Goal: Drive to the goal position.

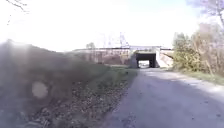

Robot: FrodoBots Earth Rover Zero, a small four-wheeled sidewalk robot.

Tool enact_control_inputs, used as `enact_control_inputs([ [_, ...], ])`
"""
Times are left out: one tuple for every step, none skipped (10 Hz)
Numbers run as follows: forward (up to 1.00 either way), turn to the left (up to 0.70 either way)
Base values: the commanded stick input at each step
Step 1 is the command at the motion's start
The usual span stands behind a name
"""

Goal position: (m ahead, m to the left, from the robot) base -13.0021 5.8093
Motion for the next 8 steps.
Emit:
enact_control_inputs([
  [0.31,0.56],
  [0.96,0.4],
  [1.0,0.39],
  [1.0,0.39],
  [1.0,0.29],
  [1.0,0.02],
  [1.0,0.0],
  [1.0,0.0],
])
